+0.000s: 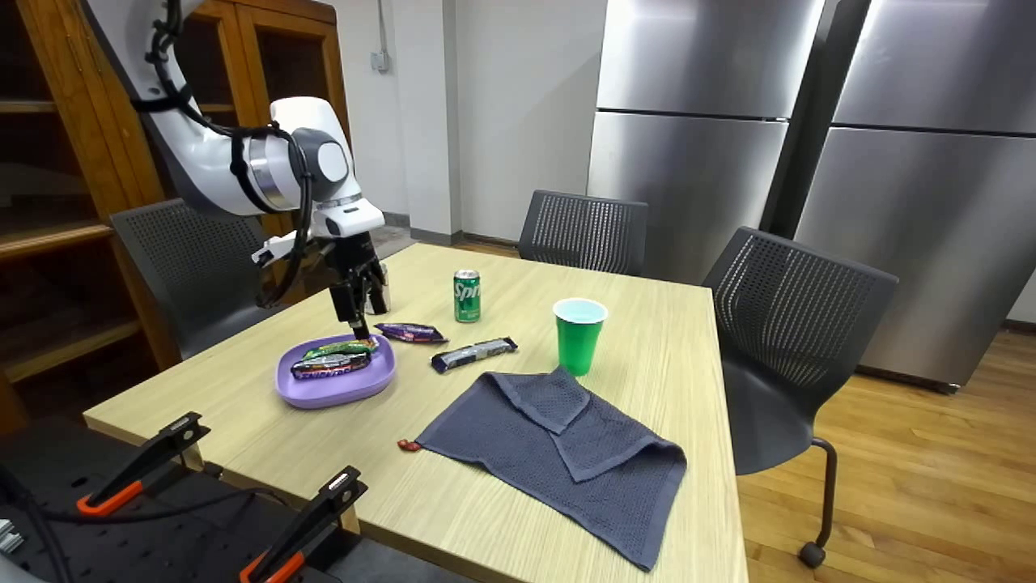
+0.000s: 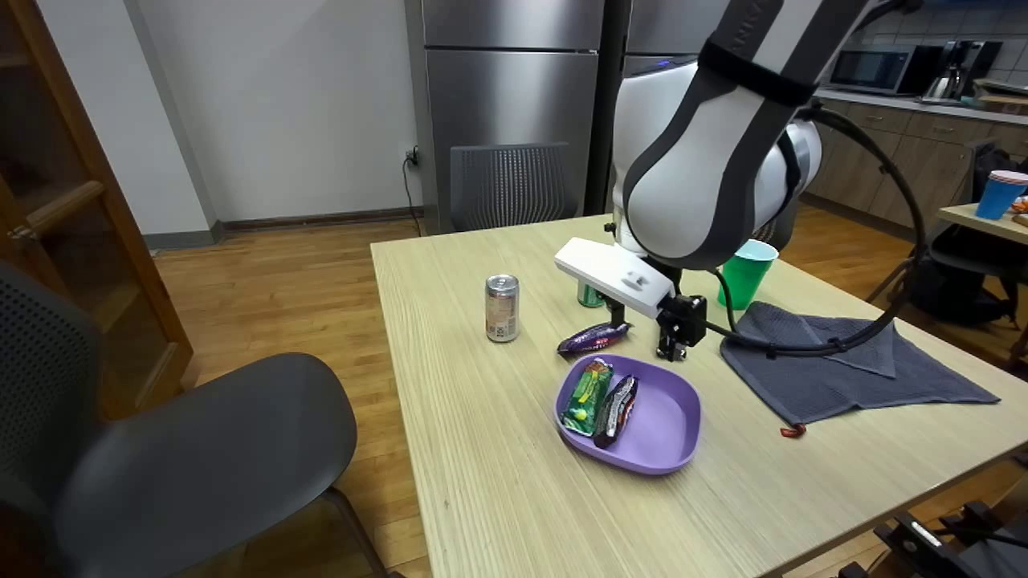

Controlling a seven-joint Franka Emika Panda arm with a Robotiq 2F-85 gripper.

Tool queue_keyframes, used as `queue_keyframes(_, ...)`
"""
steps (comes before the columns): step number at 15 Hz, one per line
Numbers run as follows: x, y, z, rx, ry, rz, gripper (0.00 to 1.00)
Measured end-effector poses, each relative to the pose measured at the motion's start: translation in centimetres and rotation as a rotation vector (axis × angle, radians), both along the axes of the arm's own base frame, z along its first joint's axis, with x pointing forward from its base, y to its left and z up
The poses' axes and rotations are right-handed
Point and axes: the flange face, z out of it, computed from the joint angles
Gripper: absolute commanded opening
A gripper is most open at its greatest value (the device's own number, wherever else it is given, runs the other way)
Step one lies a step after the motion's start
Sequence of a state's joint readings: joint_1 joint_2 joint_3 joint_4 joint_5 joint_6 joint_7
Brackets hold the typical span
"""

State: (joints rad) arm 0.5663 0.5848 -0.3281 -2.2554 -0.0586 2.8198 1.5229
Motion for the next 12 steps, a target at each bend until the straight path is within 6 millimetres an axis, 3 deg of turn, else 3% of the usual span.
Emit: queue_keyframes(12,5.7,-0.8,-1.7,0.025,-0.057,-0.032,1.0)
